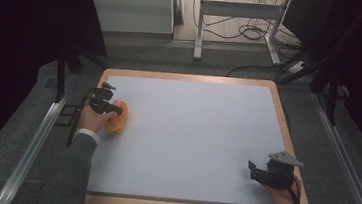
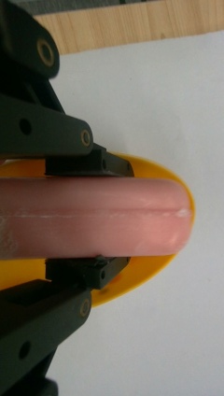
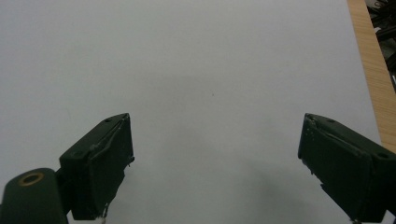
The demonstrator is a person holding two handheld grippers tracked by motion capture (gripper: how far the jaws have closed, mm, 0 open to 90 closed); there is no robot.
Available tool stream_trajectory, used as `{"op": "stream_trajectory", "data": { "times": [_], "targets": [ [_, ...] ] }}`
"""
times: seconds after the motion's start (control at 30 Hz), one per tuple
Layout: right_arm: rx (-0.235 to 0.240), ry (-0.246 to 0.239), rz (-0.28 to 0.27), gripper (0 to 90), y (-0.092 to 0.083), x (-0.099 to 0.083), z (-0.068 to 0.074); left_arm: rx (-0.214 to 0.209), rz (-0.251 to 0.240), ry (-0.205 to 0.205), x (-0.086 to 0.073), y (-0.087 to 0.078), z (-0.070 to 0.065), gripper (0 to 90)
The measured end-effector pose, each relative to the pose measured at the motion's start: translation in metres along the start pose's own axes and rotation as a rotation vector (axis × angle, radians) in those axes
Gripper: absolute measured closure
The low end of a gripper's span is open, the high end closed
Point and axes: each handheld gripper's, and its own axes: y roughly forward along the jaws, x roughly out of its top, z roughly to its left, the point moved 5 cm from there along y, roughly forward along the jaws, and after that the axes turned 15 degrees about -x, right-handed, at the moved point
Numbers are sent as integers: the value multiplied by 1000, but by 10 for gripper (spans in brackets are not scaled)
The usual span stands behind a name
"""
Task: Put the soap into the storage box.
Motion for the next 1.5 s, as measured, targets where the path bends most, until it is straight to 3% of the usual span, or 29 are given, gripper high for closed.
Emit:
{"op": "stream_trajectory", "data": {
  "times": [0.03,0.1,0.2,0.3,0.73,0.93,1.23,1.5],
  "targets": [
    [0,-1,0,99,0,0,0,-22,-21,-8,1,-2,-2,499],
    [-1,-2,-1,99,0,0,1,-11,-32,22,2,-8,-5,429],
    [2,-3,-1,99,0,0,2,-62,-75,28,4,-16,-10,353],
    [4,-3,-3,99,-1,1,2,-63,-98,52,3,-24,-17,319],
    [9,-14,-10,99,-4,3,5,-86,-149,101,-2,-44,-40,304],
    [8,-8,-14,99,-5,4,4,-126,-156,145,-8,-49,-58,300],
    [4,-9,-14,99,-5,3,3,-204,-178,205,-28,-45,-85,303],
    [6,-15,-16,99,-6,4,4,-253,-166,254,-53,-33,-100,307]
  ]
}}
